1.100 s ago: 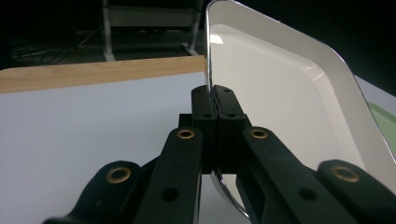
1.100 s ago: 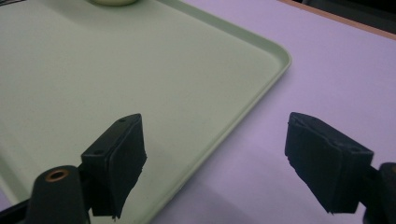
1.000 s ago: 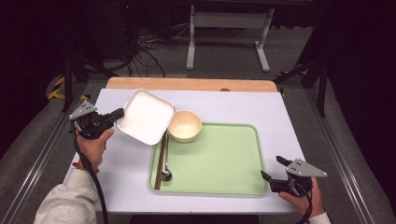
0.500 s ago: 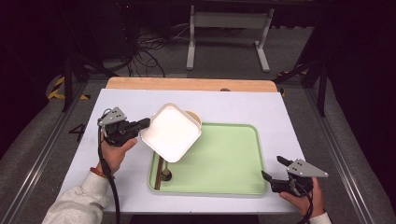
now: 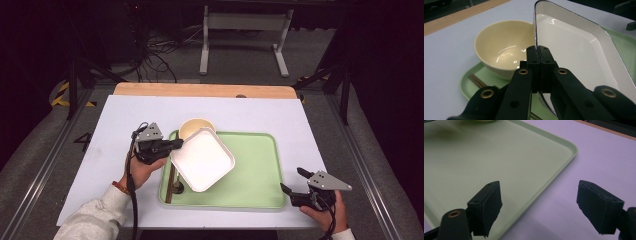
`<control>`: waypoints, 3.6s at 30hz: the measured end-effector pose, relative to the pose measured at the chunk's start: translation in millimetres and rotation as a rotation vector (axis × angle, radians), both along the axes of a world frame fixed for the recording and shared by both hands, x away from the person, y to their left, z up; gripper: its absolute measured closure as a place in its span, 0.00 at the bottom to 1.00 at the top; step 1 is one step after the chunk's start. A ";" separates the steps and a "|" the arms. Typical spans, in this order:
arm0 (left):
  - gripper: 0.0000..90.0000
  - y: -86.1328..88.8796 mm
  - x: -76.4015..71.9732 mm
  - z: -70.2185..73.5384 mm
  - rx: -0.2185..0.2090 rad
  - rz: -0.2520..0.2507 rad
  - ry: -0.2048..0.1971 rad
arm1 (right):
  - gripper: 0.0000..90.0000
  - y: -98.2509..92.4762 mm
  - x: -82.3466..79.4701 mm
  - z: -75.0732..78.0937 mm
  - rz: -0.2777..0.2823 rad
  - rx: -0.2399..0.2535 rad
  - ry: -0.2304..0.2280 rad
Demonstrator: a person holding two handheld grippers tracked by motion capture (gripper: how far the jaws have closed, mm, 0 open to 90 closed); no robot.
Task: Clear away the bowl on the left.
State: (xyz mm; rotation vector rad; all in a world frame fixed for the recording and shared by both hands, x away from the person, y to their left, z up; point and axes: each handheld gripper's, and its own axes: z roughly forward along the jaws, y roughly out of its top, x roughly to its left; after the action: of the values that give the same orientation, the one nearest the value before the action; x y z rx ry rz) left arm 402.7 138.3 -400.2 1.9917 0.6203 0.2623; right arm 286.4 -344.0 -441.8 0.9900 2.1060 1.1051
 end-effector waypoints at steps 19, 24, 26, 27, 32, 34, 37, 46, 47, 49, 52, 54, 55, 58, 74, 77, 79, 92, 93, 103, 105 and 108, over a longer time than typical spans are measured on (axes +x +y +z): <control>0.99 -39.5 -1.4 -21.2 0.123 -0.112 0.009 | 0.23 -2.9 -4.9 1.4 -0.014 0.003 -0.018; 0.99 -39.5 1.4 -24.9 0.139 -0.111 0.022 | 0.23 -3.4 -4.9 0.9 -0.013 0.003 -0.013; 0.98 -39.1 3.2 -27.2 0.144 -0.112 0.036 | 0.23 -3.2 -4.6 0.6 -0.013 0.001 -0.011; 0.98 -39.2 3.8 -28.4 0.157 -0.115 0.033 | 0.23 -2.8 -4.3 0.3 -0.012 0.001 -0.010; 0.95 -40.3 3.8 -37.2 0.248 -0.110 0.019 | 0.23 -2.2 -3.9 0.1 -0.007 -0.005 -0.008; 0.91 -39.7 4.0 -38.7 0.244 -0.103 0.024 | 0.23 -2.8 -4.0 1.4 -0.009 0.000 -0.013; 0.91 -39.5 0.6 -37.2 0.242 -0.110 0.014 | 0.23 -1.7 -3.0 1.6 -0.007 -0.003 -0.014; 1.00 -50.2 -30.0 -27.0 0.217 -0.245 0.001 | 0.23 2.9 0.4 0.8 0.010 -0.014 -0.008; 1.00 -52.4 -33.2 -27.9 0.214 -0.259 0.010 | 0.23 3.1 0.5 0.7 0.012 -0.014 -0.008; 1.00 -56.2 -38.8 -29.6 0.227 -0.278 0.019 | 0.23 3.5 1.2 0.7 0.012 -0.013 -0.008; 1.00 -64.2 -50.7 -35.8 0.243 -0.325 0.060 | 0.22 4.5 2.1 0.8 0.013 -0.013 -0.006; 1.00 -67.9 -59.3 -39.6 0.269 -0.353 0.069 | 0.22 4.8 2.2 0.8 0.015 -0.013 -0.006; 1.00 -69.1 -63.1 -41.9 0.270 -0.366 0.076 | 0.22 5.7 2.5 0.7 0.020 -0.016 -0.005; 1.00 -68.3 -70.6 -47.0 0.287 -0.385 0.097 | 0.22 6.1 2.6 0.9 0.020 -0.017 -0.003; 0.97 -32.1 -73.5 -51.2 0.262 -0.370 0.160 | 0.21 6.1 3.2 -0.2 0.022 -0.017 0.008; 0.97 -22.2 -73.5 -51.5 0.252 -0.348 0.174 | 0.20 6.2 3.5 -0.2 0.019 -0.018 0.010; 0.96 -16.5 -73.5 -52.0 0.240 -0.340 0.182 | 0.20 6.4 3.6 -0.4 0.020 -0.019 0.011; 0.96 6.9 -78.1 -49.9 0.234 -0.326 0.143 | 0.20 4.6 5.1 -0.7 0.012 -0.016 0.015; 0.98 6.2 -79.0 -50.8 0.230 -0.327 0.137 | 0.20 4.6 5.1 -0.5 0.010 -0.018 0.015; 0.99 2.5 -80.8 -52.5 0.251 -0.312 0.115 | 0.20 5.8 3.6 -1.1 0.019 -0.026 0.009; 1.00 2.5 -80.4 -53.0 0.254 -0.313 0.111 | 0.20 6.0 3.1 -0.6 0.020 -0.025 0.008; 1.00 1.8 -80.4 -53.6 0.254 -0.312 0.110 | 0.20 6.1 3.4 -0.5 0.019 -0.025 0.007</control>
State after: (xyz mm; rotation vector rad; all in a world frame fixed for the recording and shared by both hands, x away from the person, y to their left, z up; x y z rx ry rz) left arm 322.3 140.0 -453.9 2.3248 0.3475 0.0420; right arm 289.8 -337.9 -442.3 0.9650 2.1337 1.0837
